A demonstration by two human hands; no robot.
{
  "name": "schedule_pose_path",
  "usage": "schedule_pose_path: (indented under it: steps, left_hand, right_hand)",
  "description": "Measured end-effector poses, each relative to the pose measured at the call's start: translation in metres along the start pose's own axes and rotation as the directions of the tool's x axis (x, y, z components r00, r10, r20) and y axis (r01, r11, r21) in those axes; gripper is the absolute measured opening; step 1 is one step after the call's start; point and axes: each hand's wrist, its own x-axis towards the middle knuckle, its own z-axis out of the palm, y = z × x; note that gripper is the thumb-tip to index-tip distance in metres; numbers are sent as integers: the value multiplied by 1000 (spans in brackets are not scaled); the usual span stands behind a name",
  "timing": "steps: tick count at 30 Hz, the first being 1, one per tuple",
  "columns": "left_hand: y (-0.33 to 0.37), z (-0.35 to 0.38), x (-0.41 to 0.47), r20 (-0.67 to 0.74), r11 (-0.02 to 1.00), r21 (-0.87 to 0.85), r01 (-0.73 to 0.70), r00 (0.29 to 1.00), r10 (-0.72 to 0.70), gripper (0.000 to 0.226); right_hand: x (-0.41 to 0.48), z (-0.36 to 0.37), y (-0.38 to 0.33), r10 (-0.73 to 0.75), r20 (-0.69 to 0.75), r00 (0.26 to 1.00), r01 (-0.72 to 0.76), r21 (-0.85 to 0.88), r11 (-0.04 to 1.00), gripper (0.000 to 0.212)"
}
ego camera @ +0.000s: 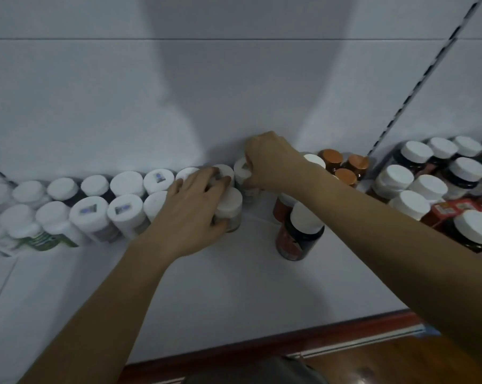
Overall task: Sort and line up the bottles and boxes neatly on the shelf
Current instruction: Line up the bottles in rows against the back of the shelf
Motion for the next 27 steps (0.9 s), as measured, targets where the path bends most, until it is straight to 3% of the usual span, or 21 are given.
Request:
schedule_pose_path:
  steps: [4,7,9,13,18,22,27]
  left_hand:
    - [2,-6,2,68,999,-16,28,997,-26,90]
    - [8,-16,5,98,1000,-28,13,995,-11,88]
    - [19,-24,11,45,997,-68,-36,998,39,80]
    - [51,-29,30,-109,955,-210,-209,976,189,51]
    - [92,-13,42,-166,847,-462,-264,963,210,46]
    - [104,5,45,-41,932,-309,-190,982,187,84]
    - [121,18,37,-124,963,-238,-129,987,101,78]
  right_hand:
    - [-13,0,10,-8,64,998,4,58,998,29]
    - [-36,-17,28,35,-138,990,-9,182,983,20]
    - [-60,-33,43,139,-311,940,-41,302,953,15]
    - [-107,-40,73,357,-338,871,-176,464,868,20]
    - [-136,3,80,292,-283,914,-164,401,901,36]
    - [-145,26,78,257,-304,917,-132,376,917,42]
    - [-145,21,86,215,-308,927,-122,294,948,39]
